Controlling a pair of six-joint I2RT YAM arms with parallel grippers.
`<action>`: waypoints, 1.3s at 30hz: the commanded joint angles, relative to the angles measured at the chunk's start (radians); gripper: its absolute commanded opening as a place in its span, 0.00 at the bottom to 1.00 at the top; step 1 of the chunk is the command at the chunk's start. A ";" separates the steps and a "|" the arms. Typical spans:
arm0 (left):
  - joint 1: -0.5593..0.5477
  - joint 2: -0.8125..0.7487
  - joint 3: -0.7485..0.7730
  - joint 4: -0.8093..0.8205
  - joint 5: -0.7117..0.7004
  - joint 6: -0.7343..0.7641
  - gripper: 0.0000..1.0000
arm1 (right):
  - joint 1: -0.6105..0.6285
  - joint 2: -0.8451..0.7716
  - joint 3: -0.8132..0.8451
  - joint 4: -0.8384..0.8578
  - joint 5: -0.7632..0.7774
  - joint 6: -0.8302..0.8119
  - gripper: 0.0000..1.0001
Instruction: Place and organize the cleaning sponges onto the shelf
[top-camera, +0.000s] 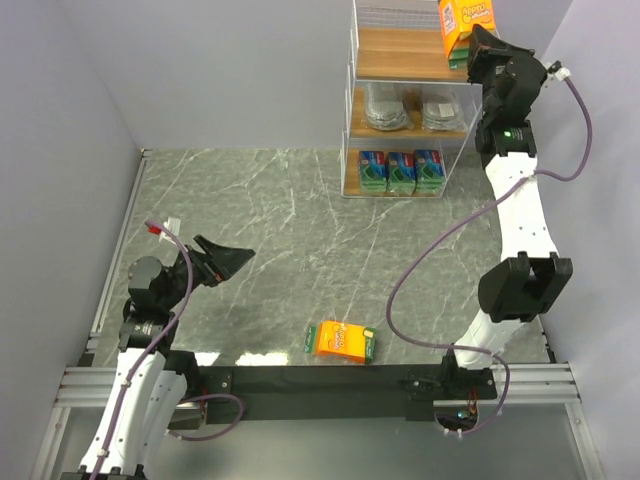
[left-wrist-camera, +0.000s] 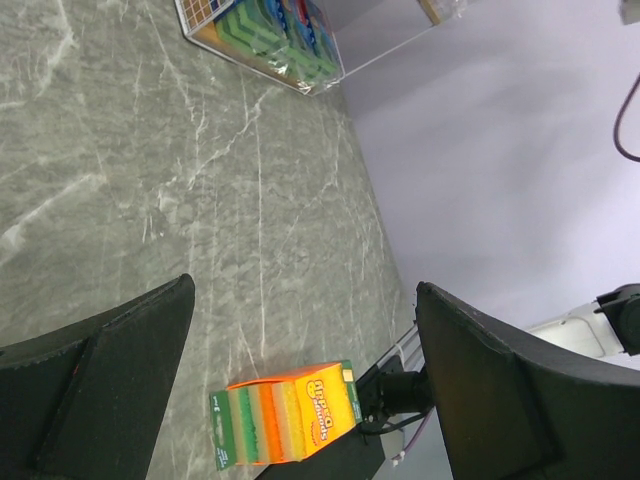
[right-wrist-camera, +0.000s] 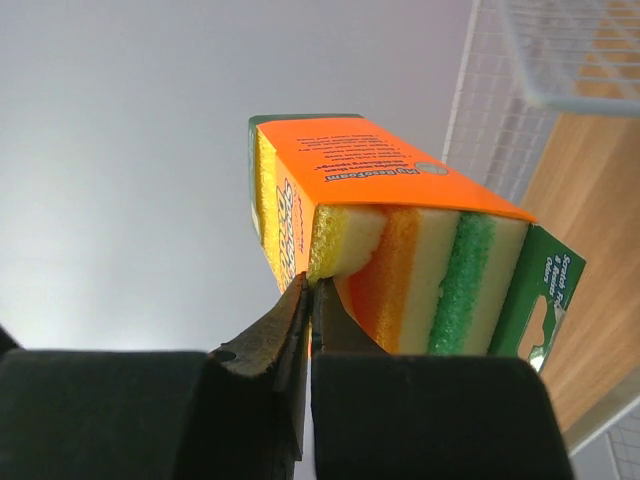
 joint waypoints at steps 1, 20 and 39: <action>-0.004 -0.006 0.058 -0.015 0.004 0.035 0.99 | -0.002 0.031 0.046 -0.006 0.028 0.036 0.00; -0.004 -0.043 0.040 -0.036 0.005 0.028 0.99 | 0.005 0.120 0.146 -0.069 0.013 0.029 0.10; -0.004 -0.093 0.024 -0.076 -0.004 0.026 0.99 | 0.021 0.074 0.083 -0.019 0.029 0.008 0.43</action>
